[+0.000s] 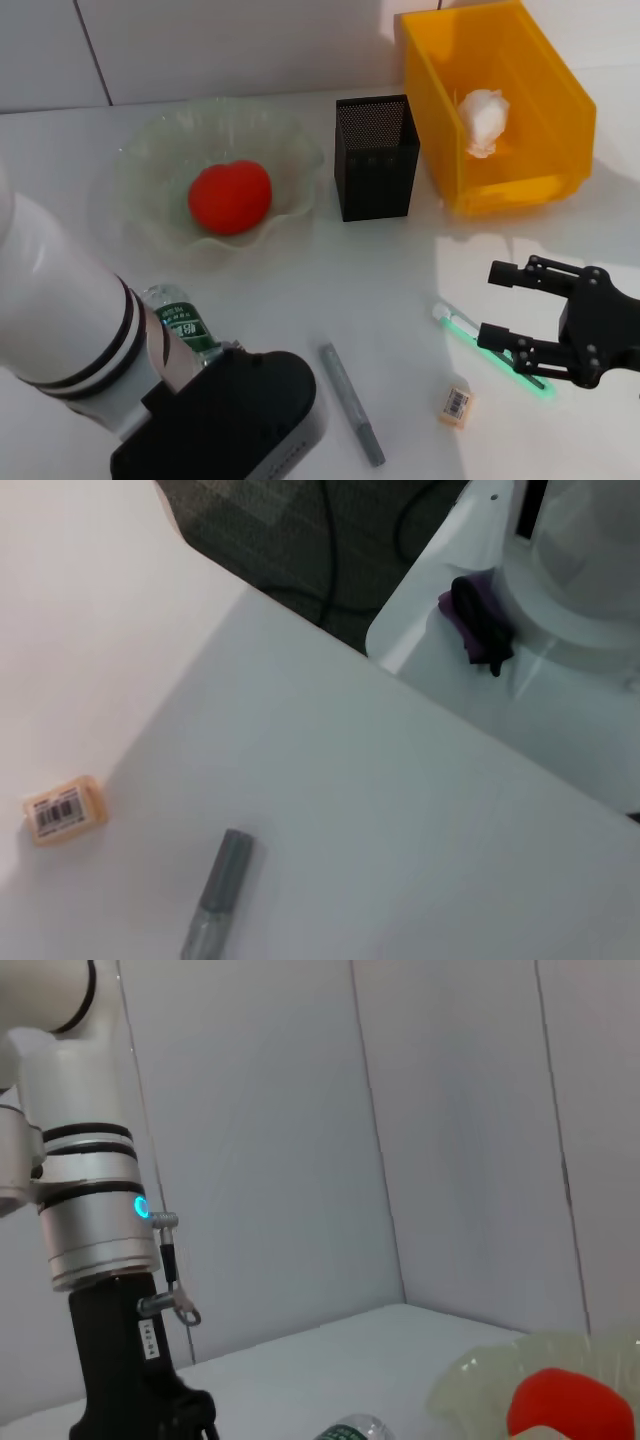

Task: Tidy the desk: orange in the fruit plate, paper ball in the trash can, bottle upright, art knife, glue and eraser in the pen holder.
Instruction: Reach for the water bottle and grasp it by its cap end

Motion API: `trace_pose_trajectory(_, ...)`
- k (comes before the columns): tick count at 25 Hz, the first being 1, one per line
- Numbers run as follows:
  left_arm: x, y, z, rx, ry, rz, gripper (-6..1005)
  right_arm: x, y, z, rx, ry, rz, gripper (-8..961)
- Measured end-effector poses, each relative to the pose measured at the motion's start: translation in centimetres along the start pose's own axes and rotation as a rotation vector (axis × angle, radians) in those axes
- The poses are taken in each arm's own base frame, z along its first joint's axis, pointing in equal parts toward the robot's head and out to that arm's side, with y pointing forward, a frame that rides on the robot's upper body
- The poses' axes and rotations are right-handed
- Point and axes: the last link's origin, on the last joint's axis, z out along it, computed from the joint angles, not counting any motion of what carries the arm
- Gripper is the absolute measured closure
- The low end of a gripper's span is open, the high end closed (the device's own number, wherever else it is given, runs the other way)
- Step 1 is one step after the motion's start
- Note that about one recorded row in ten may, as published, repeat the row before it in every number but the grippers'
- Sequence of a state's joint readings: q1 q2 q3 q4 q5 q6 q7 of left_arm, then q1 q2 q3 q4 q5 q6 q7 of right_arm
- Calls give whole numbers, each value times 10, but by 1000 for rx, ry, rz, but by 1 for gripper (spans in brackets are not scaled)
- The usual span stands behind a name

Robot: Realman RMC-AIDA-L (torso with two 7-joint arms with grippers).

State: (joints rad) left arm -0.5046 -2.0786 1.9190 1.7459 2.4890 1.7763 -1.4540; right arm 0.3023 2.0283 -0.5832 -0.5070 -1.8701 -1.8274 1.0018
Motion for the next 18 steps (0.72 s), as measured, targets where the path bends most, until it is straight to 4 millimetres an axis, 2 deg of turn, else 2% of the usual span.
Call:
trace_pose_trajectory(6, -5, -9, -4, 22, -39, 41, 222, -8, -10, 7, -11, 3, 1, 215)
trace_pose_trajectory(11, -16, -10, 5, -21, -61, 91, 228, -13, -15, 15, -21, 3, -1, 215)
trace_pose_trajectory(18, -11, -5, 11, -75, -62, 131, 237, -12, -13, 20, -23, -5, 6, 215)
